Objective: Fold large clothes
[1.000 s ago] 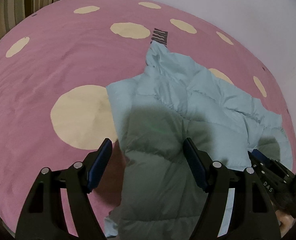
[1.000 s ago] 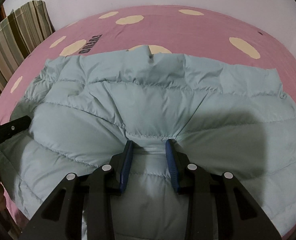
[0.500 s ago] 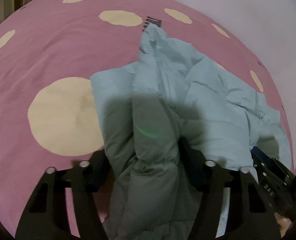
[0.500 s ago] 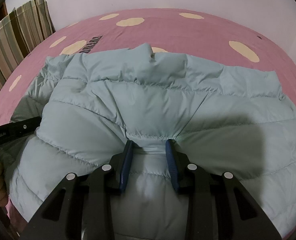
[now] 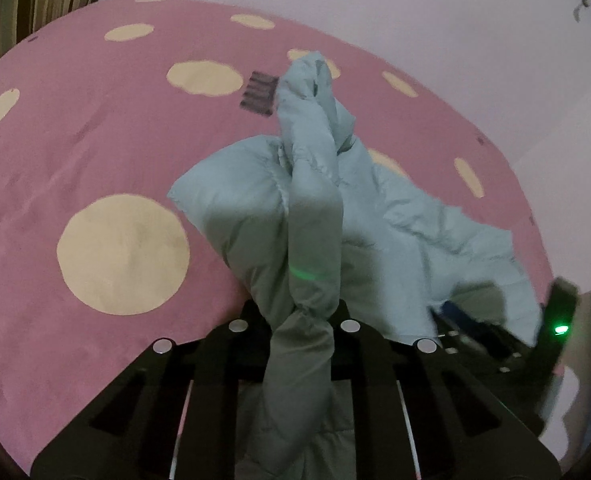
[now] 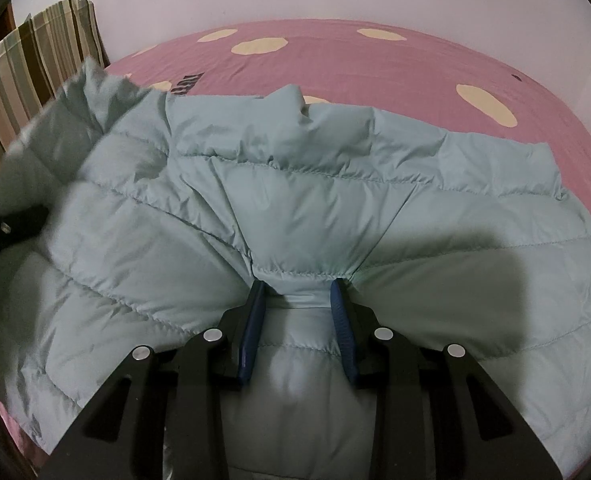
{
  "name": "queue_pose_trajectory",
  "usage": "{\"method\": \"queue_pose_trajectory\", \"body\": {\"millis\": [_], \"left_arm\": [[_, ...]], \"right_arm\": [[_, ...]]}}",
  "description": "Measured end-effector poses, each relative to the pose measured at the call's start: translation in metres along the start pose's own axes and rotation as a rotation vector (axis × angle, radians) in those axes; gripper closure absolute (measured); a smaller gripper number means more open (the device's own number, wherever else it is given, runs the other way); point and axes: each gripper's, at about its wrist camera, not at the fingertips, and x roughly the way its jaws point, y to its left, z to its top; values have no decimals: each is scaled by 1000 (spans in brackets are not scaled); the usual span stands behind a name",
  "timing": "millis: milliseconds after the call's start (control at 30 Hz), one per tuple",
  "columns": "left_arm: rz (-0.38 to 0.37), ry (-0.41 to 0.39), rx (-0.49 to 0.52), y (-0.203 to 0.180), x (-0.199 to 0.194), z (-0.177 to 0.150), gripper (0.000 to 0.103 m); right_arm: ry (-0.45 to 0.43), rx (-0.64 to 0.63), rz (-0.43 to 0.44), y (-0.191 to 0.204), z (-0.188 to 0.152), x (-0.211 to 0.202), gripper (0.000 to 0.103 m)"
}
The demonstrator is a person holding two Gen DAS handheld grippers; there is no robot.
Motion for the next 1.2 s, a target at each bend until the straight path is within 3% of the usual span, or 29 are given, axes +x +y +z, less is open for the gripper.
{"method": "queue_pose_trajectory", "body": {"millis": [167,367,667,867,1200], "left_arm": [[-19,-42,44,-30,-26,5,92],[24,-76,100,-66,-46,7,92],[72,-99,187,-135,-55,6,92],[110,-94,274,-197,-36,-1,92],[115,2,392,-282,46,-47,91]], "right_arm": [[0,6,11,-2,1,0,69],[-31,52,73,-19,3,-17,69],[-98,162,88,-84,-9,-67,69],[-126,226,60,-136,-32,-91,68],[-147,317,-15,-199,-67,-113,68]]}}
